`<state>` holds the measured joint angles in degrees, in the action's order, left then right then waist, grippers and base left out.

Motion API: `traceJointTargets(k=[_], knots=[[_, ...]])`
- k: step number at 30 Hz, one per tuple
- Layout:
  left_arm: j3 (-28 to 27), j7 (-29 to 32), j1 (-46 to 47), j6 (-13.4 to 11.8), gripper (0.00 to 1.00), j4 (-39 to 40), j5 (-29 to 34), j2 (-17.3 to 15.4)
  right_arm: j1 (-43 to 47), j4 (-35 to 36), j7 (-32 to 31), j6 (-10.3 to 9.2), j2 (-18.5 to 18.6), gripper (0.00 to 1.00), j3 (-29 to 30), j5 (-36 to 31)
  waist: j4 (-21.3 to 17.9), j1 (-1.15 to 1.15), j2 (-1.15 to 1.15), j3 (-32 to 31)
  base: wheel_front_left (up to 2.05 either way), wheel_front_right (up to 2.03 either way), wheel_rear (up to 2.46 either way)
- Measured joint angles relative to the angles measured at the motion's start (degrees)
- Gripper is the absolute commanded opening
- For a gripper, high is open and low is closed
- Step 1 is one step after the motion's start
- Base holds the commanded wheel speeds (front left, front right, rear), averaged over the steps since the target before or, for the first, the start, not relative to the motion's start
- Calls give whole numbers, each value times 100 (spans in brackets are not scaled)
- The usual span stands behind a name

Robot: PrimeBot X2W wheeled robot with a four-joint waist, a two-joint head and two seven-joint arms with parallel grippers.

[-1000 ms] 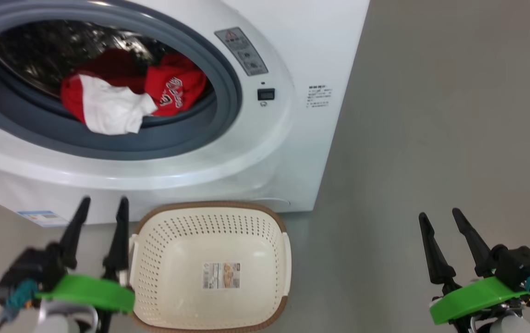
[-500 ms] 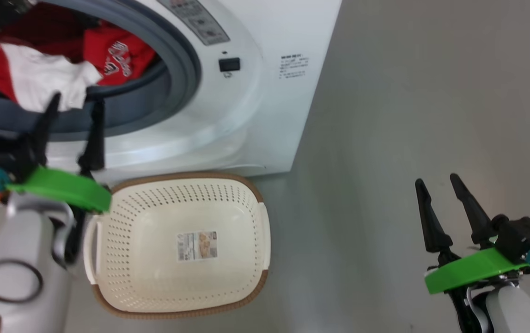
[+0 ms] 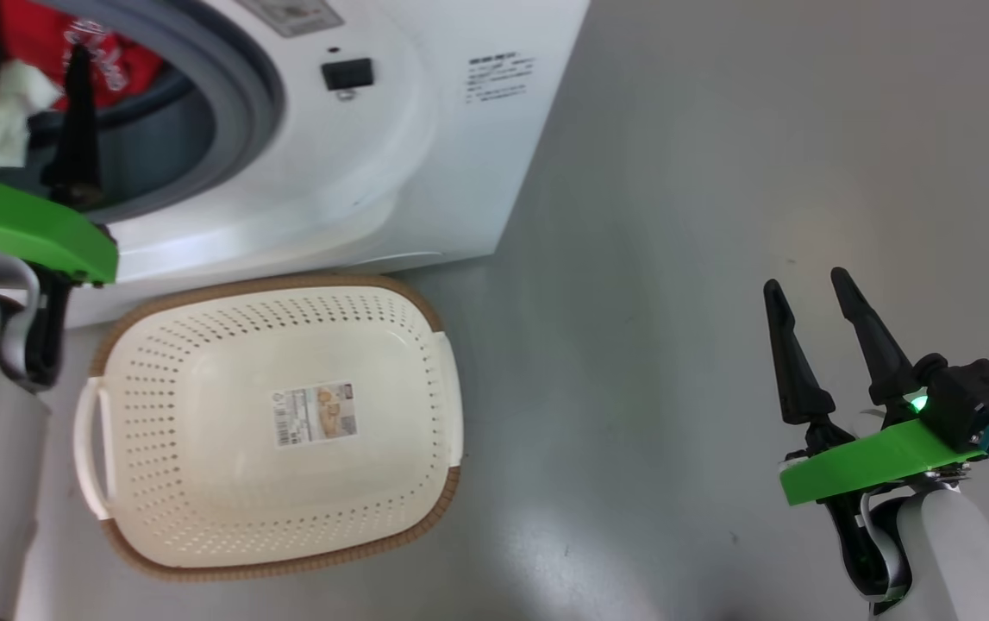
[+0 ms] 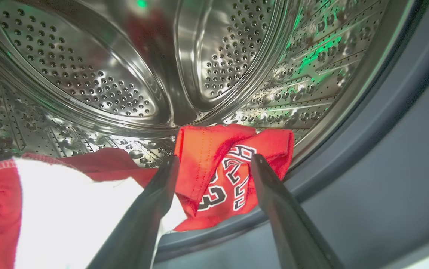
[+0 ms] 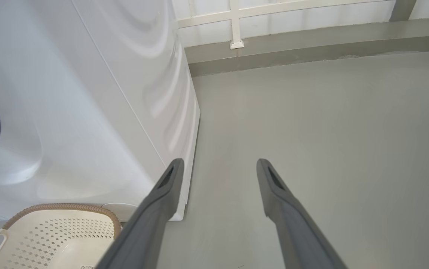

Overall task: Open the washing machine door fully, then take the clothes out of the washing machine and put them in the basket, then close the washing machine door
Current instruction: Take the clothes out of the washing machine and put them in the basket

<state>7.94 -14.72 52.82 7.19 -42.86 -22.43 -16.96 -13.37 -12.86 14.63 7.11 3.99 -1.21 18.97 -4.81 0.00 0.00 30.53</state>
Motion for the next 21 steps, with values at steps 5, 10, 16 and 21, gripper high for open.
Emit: traceJointTargets(k=[5,10,16,21], knots=[[107,0,216,0,100,-177,-35,-216,-19,42,0,0,-7,100,-57,-1,-162,0,0,164,0,0,0],[156,0,313,0,100,-216,-47,-337,-19,75,0,0,-9,100,-116,-23,-275,0,0,274,0,0,0],[342,0,388,0,100,-399,-126,-435,-19,93,0,0,-9,100,-185,-86,-369,0,0,328,0,0,0],[600,0,474,0,100,-601,-266,-510,-42,92,0,0,-8,100,-261,-86,-445,0,0,339,0,0,0]])
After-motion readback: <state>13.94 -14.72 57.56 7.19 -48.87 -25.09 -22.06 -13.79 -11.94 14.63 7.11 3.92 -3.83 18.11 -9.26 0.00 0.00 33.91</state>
